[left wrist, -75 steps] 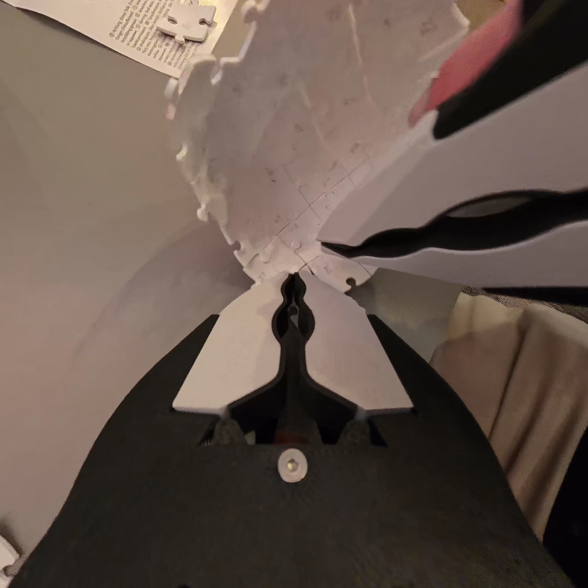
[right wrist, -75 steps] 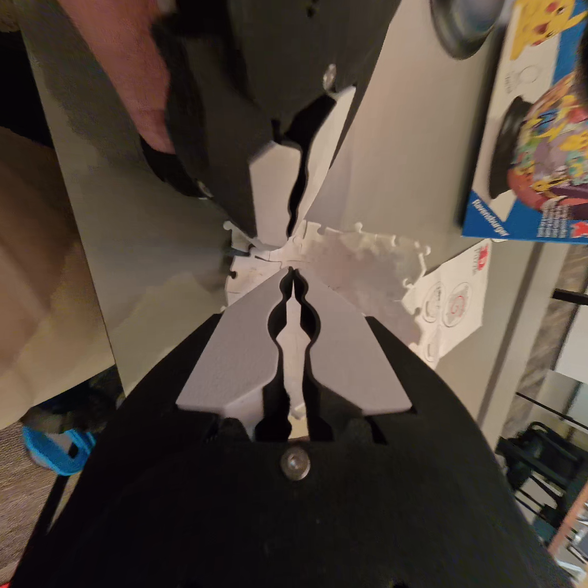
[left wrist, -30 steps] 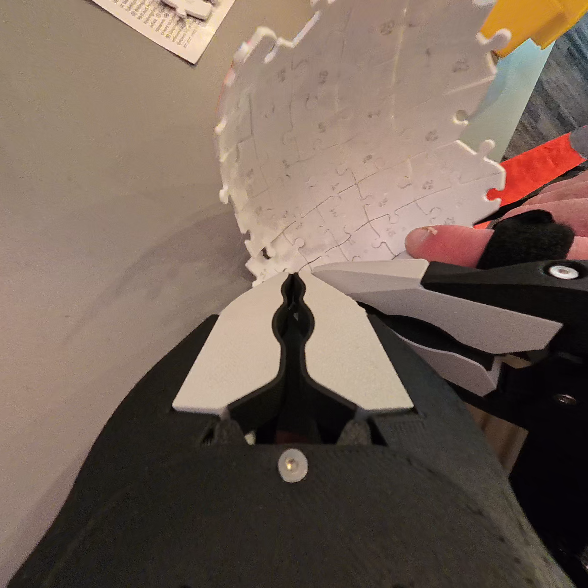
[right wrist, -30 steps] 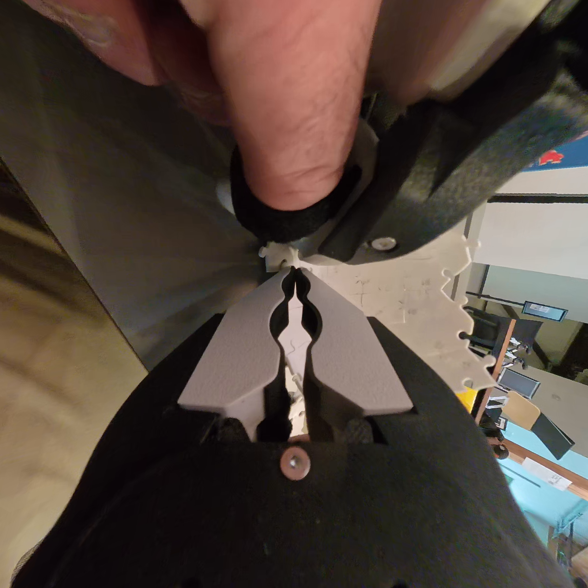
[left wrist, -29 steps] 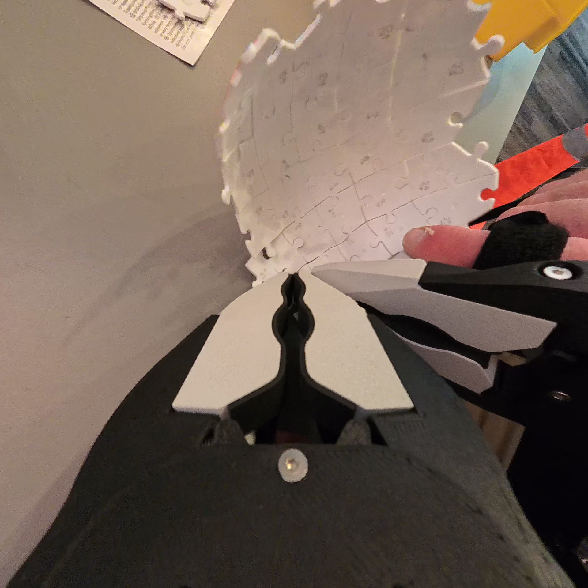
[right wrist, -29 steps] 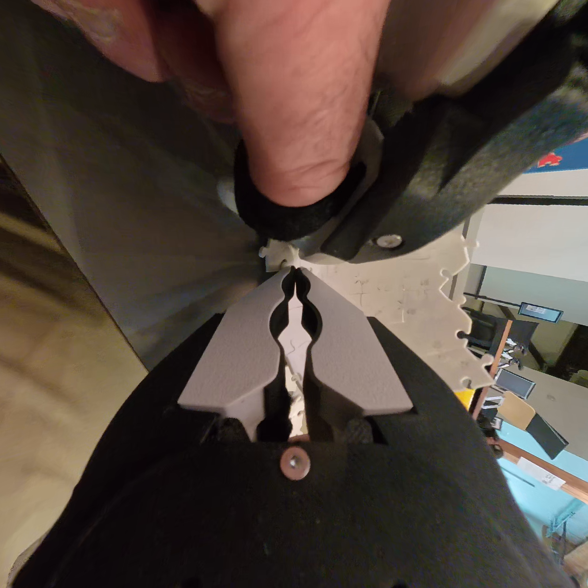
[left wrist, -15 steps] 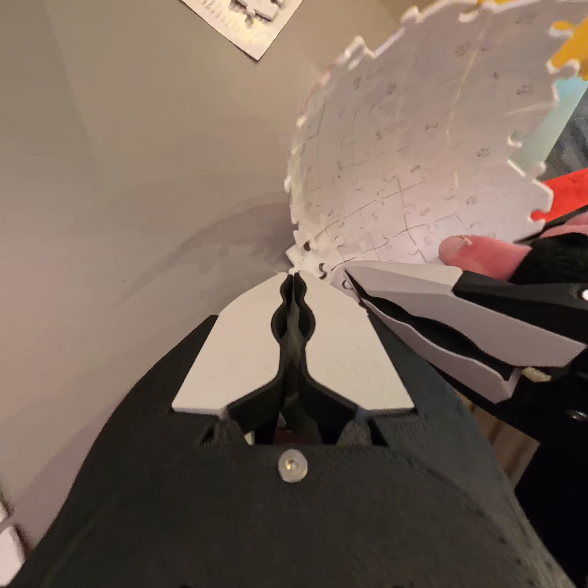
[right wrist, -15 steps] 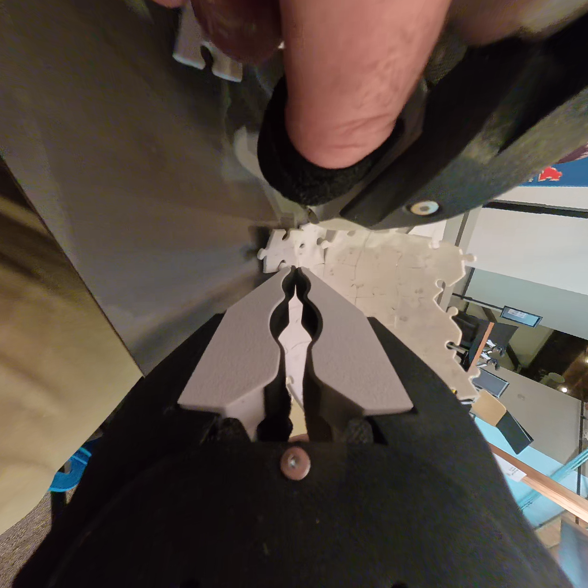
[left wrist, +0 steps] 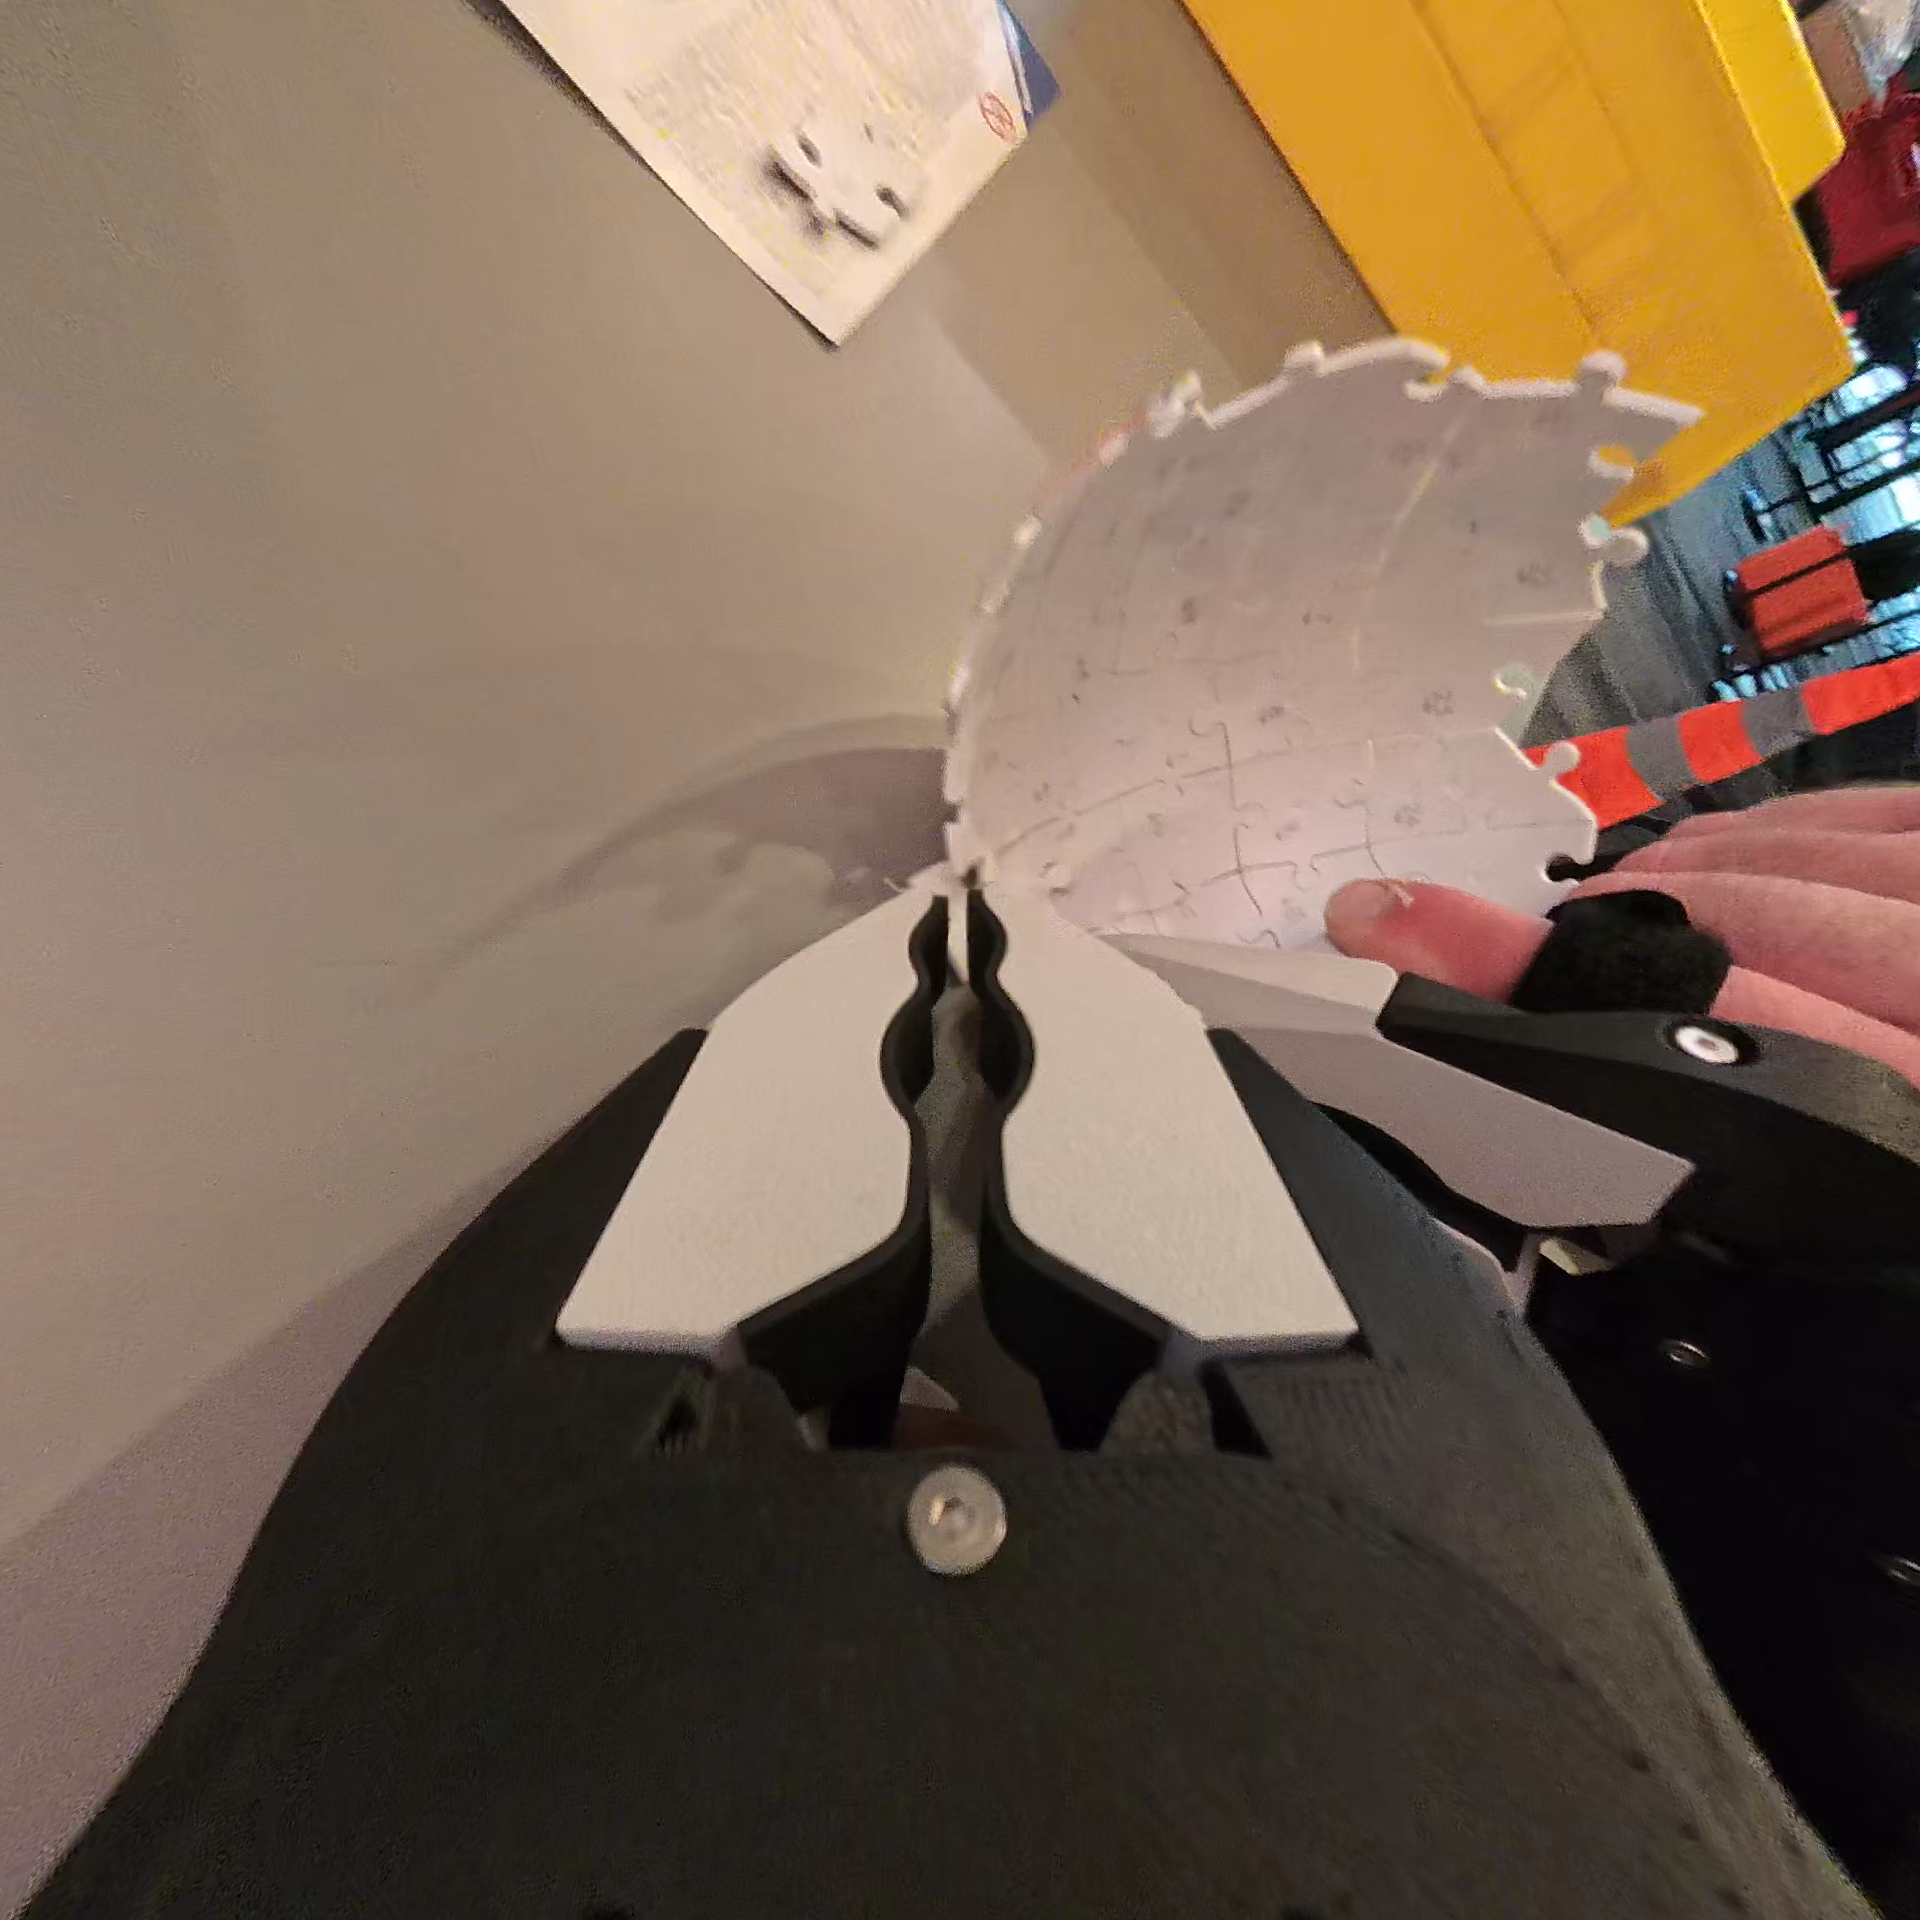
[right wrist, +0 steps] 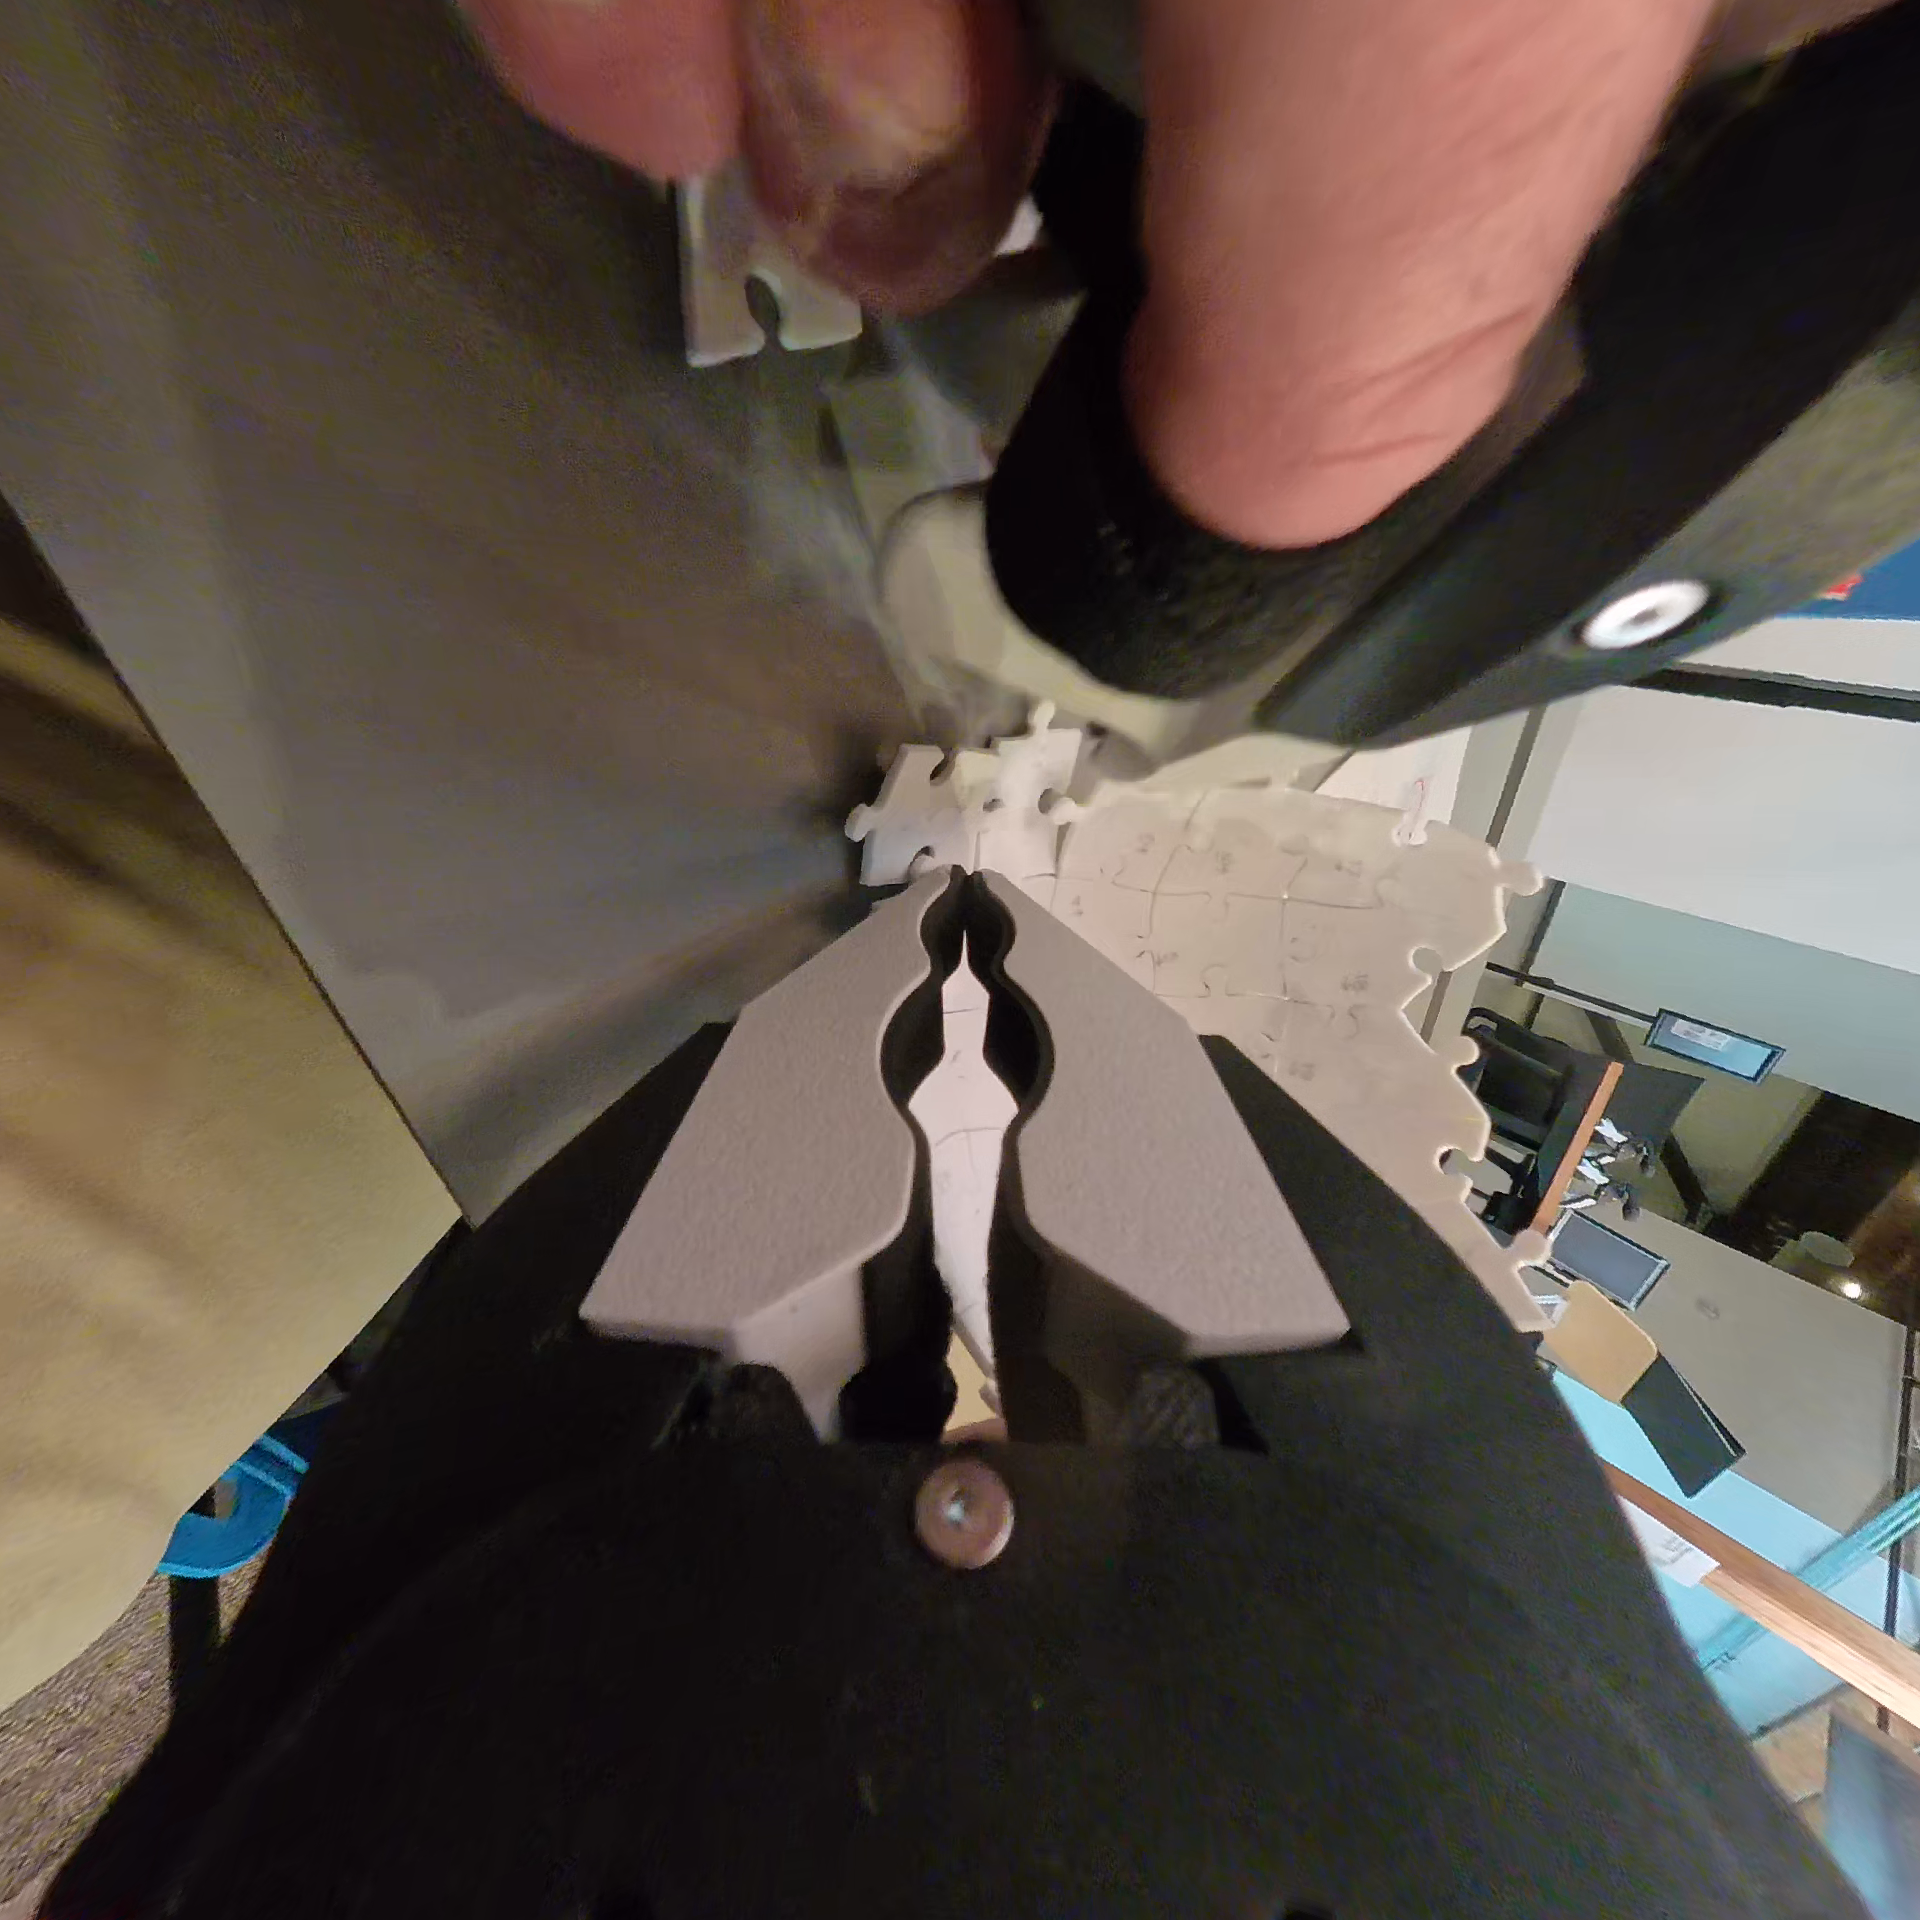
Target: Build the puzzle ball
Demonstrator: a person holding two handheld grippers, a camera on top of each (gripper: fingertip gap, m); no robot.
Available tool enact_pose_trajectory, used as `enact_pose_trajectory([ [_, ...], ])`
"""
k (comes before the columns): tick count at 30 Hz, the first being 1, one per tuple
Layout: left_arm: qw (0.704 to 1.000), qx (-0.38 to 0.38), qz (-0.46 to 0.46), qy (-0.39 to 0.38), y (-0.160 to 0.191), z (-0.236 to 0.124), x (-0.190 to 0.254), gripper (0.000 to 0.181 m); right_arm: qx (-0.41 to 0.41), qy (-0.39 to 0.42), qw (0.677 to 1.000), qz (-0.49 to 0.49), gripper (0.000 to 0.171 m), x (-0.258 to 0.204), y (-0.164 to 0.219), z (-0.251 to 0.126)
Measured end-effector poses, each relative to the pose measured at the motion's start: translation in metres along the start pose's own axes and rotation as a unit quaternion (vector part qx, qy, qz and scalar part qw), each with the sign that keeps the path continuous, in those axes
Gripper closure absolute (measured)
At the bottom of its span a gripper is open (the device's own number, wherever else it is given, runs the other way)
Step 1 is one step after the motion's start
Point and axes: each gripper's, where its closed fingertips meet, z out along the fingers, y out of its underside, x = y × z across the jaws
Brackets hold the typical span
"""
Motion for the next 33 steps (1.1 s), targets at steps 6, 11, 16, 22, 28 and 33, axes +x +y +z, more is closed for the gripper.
enact_pose_trajectory([
  [6,0.998,-0.035,0.030,-0.032,0.006,0.008,-0.012,0.176,-0.004,0.000,1.000,-0.006,0.171,0.000,0.000,0.000],
  [11,0.999,-0.045,0.028,-0.007,0.008,0.013,-0.001,0.172,-0.004,0.000,1.000,-0.008,0.171,0.000,0.000,0.000],
  [16,0.999,-0.035,0.004,0.020,0.008,0.012,0.003,0.171,-0.003,0.001,1.000,-0.011,0.171,0.000,0.000,0.000],
  [22,0.999,-0.012,0.008,0.033,0.000,0.011,0.012,0.178,0.000,0.000,1.000,-0.009,0.171,0.000,0.000,0.000],
  [28,0.998,-0.014,0.067,-0.007,-0.006,0.010,0.006,0.165,0.001,-0.001,1.000,-0.010,0.171,0.000,0.000,0.000],
  [33,0.992,-0.030,0.106,-0.068,-0.006,0.016,-0.005,0.155,-0.001,-0.005,1.000,-0.017,0.171,0.000,0.000,0.000],
])
